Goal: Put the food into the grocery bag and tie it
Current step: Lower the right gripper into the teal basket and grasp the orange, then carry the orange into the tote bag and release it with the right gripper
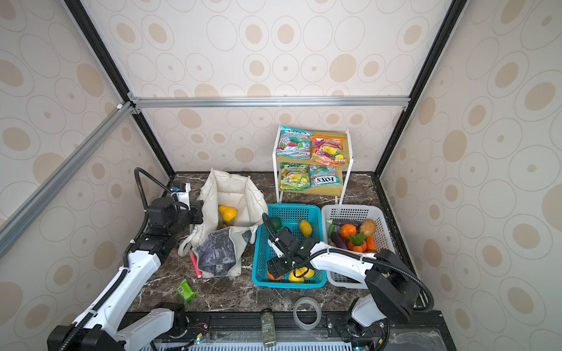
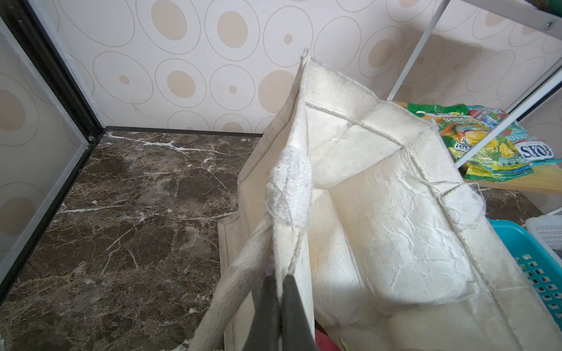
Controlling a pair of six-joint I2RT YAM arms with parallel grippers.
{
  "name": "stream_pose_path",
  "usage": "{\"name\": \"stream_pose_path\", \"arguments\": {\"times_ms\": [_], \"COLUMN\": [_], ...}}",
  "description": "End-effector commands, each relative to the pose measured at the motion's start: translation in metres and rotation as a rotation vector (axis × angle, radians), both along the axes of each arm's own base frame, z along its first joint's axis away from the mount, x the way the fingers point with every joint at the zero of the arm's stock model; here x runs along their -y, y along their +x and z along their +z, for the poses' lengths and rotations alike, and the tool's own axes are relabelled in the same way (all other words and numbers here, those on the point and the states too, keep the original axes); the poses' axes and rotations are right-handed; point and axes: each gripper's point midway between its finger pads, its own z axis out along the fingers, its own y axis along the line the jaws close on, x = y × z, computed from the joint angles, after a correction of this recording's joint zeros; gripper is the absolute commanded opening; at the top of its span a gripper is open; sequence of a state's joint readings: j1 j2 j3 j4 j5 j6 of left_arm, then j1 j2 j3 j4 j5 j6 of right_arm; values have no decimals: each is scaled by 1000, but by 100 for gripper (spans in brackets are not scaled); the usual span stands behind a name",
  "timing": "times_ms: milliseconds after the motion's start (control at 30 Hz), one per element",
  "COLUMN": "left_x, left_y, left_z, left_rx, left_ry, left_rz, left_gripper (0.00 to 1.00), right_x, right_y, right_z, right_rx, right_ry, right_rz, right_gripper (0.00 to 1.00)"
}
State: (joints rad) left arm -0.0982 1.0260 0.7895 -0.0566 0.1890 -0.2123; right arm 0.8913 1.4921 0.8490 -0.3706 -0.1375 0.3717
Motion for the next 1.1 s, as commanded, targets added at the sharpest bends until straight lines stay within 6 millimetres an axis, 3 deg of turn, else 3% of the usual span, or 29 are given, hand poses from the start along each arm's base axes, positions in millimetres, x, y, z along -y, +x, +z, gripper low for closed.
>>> {"name": "stream_pose_path", "arguments": {"times_ms": [0, 367, 567, 933, 1067], "left_x": [3, 3, 3, 3, 4], "left_y": [0, 0, 0, -1, -1], "left_z": [12, 10, 11, 14, 14], "left_rx": [40, 35, 40, 47, 48], "left_ry": [8, 6, 7, 5, 3], "left_rz": [-13, -16, -13, -16, -18], "left_gripper": [0, 0, 0, 0, 0], "right_x": [5, 15, 26, 29, 22], "right_y": [2, 24, 28, 41, 49], "right_z": [-15, -24, -15, 50, 97], "right_rx": [2, 93, 133, 272, 348], "right_ry": [-42, -120, -140, -57, 0], "right_rz": [-29, -96, -131, -167, -150], "right_gripper": [75, 70, 59, 52, 50]}}
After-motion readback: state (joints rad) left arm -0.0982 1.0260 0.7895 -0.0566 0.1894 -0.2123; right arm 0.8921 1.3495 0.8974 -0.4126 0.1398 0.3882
